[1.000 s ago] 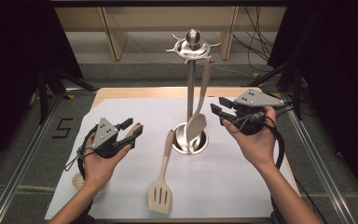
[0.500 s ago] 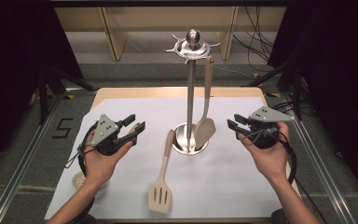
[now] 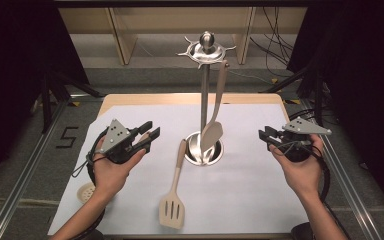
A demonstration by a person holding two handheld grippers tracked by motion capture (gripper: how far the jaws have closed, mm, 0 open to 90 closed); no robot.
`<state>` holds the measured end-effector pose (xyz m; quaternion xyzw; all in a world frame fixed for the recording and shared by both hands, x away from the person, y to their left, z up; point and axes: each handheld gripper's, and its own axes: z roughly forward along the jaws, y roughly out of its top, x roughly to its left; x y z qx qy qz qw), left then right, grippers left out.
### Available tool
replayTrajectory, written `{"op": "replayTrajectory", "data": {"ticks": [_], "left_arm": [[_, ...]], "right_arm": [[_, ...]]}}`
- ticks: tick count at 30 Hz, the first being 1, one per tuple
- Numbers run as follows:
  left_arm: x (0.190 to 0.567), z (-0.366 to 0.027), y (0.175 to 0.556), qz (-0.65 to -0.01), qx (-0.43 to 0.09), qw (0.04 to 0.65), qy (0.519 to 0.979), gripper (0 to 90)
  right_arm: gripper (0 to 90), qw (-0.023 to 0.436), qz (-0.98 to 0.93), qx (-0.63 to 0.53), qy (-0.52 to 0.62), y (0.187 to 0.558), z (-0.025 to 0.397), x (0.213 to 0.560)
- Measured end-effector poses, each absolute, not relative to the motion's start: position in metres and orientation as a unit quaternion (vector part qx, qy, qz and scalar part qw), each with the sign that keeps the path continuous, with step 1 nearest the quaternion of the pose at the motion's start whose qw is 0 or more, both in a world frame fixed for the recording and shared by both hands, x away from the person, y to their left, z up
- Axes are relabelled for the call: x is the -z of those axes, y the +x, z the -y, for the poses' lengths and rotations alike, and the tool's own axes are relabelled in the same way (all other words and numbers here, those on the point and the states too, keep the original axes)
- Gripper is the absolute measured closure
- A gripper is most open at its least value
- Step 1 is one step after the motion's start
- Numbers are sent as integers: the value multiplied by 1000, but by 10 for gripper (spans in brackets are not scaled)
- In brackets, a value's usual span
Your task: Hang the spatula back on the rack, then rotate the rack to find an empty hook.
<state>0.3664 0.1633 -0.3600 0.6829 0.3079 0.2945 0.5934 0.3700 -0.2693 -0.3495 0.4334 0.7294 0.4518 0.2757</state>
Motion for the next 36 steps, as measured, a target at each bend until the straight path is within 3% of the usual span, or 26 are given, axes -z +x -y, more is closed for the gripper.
{"op": "replayTrajectory", "data": {"ticks": [10,17,25,36], "left_arm": [[355,-168,360,-311,-300,596,677,670],[347,-159,360,-306,-295,593,684,757],[320,-141,367,-292,-278,614,679,884],[271,-110,374,-262,-280,639,667,892]], "right_arm": [[710,299,-715,-466,428,373,275,341],[707,276,-722,-458,440,377,284,346],[710,279,-714,-451,457,374,289,344],[710,275,-725,-448,446,375,282,349]]}}
